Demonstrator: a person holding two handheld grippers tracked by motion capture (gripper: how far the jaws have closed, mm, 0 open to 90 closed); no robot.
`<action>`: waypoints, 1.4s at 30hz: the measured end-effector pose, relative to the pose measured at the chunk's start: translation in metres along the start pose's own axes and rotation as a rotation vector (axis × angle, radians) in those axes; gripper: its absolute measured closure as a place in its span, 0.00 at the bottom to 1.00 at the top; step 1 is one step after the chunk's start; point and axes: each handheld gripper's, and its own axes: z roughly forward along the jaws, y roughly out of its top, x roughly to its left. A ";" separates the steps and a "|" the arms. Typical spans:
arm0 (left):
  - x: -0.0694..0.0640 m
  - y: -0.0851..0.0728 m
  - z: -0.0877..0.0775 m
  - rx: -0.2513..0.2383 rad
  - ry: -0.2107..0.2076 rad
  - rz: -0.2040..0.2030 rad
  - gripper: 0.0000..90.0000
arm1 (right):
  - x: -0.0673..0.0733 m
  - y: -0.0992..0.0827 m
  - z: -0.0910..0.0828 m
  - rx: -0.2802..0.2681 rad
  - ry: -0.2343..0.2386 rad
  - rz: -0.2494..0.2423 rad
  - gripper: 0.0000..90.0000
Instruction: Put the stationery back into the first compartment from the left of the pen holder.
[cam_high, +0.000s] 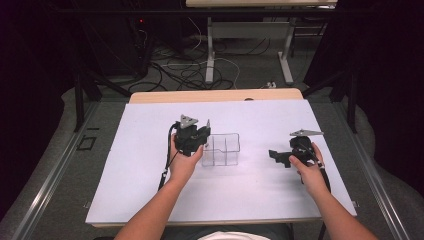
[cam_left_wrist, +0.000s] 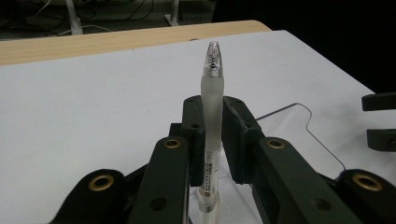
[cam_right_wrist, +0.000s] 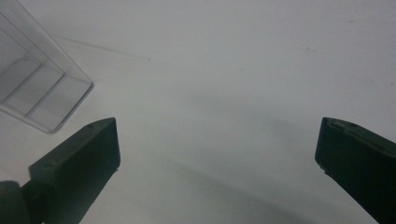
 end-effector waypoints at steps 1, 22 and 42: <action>0.000 0.000 0.000 -0.001 -0.002 -0.001 0.89 | 0.000 0.000 0.000 0.001 0.000 0.000 0.00; 0.018 0.002 -0.017 -0.056 0.005 -0.024 0.51 | -0.002 -0.001 -0.001 0.000 -0.002 0.002 0.00; 0.077 -0.004 -0.045 0.000 0.191 0.083 0.29 | -0.001 -0.001 -0.003 -0.005 -0.006 -0.015 0.00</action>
